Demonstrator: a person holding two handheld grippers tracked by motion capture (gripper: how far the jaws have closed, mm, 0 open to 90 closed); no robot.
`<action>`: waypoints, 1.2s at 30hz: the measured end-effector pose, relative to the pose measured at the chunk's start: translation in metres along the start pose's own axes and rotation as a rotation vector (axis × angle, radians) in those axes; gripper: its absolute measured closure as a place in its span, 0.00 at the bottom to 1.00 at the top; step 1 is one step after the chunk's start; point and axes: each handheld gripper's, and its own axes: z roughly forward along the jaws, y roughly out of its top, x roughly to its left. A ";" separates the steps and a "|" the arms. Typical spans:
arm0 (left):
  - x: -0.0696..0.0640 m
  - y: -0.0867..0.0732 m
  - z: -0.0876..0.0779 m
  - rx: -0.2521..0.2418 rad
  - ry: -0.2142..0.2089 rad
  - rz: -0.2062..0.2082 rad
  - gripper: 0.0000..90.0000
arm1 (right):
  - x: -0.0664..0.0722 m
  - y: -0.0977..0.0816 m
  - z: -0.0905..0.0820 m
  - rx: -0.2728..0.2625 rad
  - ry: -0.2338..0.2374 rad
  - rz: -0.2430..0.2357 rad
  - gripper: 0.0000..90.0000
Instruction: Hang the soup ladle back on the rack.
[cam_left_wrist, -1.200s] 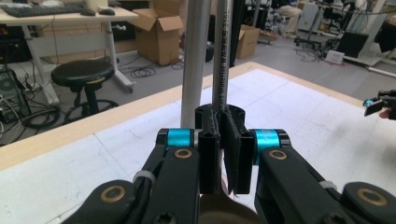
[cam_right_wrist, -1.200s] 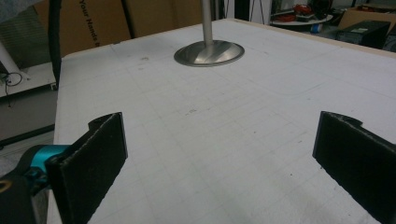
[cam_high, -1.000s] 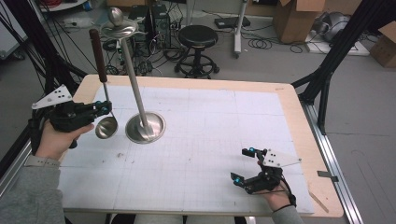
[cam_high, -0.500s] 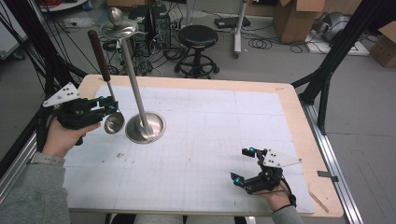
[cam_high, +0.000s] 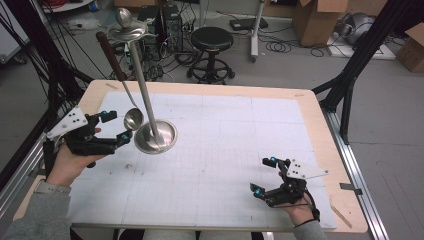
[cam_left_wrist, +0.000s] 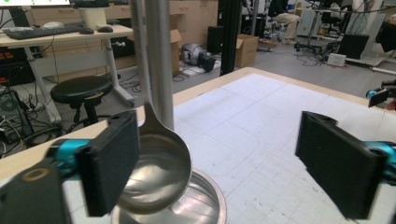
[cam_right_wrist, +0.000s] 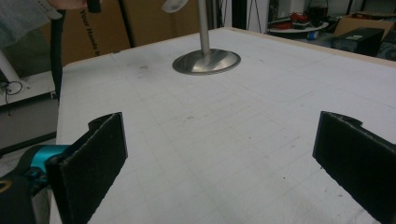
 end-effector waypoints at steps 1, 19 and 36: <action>-0.002 -0.002 0.001 -0.001 -0.011 -0.009 0.15 | 0.000 0.000 0.000 0.006 0.004 0.009 0.02; -0.025 -0.015 0.004 -0.032 -0.106 0.004 0.02 | 0.000 0.000 -0.001 -0.002 0.004 0.007 0.02; -0.035 -0.036 0.012 0.004 -0.118 0.014 0.02 | -0.001 0.003 -0.005 -0.027 -0.043 0.008 0.02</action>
